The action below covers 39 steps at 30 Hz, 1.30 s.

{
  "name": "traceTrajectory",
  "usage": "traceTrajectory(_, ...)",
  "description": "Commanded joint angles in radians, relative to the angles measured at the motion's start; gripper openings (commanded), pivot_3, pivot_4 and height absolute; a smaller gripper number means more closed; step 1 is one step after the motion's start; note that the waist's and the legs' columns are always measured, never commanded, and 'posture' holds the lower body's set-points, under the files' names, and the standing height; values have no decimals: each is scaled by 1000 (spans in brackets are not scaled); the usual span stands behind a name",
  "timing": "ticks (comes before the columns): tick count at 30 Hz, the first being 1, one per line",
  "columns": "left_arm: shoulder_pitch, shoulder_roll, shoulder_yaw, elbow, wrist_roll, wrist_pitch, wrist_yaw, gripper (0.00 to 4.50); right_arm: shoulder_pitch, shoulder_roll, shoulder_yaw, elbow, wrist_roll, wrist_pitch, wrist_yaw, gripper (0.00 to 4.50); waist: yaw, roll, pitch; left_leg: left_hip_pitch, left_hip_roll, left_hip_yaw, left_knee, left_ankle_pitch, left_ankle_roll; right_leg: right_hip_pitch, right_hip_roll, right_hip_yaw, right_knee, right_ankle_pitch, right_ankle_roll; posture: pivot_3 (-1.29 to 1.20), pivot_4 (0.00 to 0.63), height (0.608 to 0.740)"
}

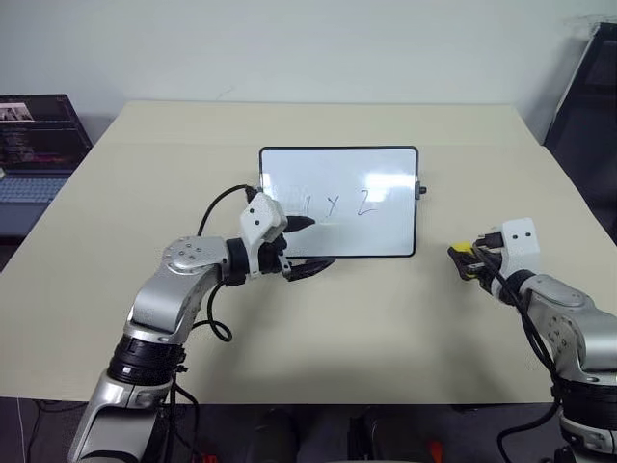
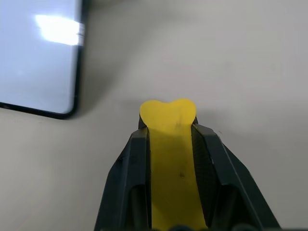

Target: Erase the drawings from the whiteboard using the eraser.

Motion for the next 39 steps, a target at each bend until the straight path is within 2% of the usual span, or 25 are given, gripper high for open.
traceTrajectory(1,33,16,66,-91,-17,58,71,4500,13,-41,-2,-138,62,13,69,856,0,0,0,0,0,0,0,0,0,0,0,0,0,0,0,0,150,740)
traceTrajectory(6,94,18,110,-165,-34,137,147,4500,10,-65,3,-254,126,47,102,856,1,0,0,0,0,-1,1,0,0,1,0,-1,0,0,0,0,150,740)
traceTrajectory(9,117,31,118,-177,-16,162,182,4500,-29,-51,71,-284,121,31,96,855,-1,0,0,1,0,-1,1,0,0,1,0,0,0,0,0,0,150,740)
traceTrajectory(12,109,31,119,-173,-5,180,220,4500,-86,8,174,-277,93,8,63,855,-4,0,0,1,1,-1,1,0,0,0,0,0,1,0,0,0,150,740)
traceTrajectory(18,113,25,130,-173,-9,193,267,4500,-141,61,278,-246,50,-38,41,854,3,-1,0,0,0,-1,1,0,0,0,-1,-1,0,0,0,0,150,740)
traceTrajectory(25,104,6,151,-131,21,200,359,4500,-327,165,429,-95,-65,-158,31,853,-3,-1,0,1,1,-2,0,0,0,0,0,-2,1,0,0,0,150,740)
traceTrajectory(33,148,40,169,-104,-13,183,292,4500,-553,243,595,217,-265,-358,59,851,-6,-1,0,1,1,-1,0,0,-1,-1,-1,-2,1,0,0,0,150,740)
traceTrajectory(39,104,48,169,-83,-10,203,305,4500,-674,291,639,431,-369,-477,94,851,-5,-1,0,0,1,-1,1,0,0,-1,-1,-2,2,0,0,0,150,740)
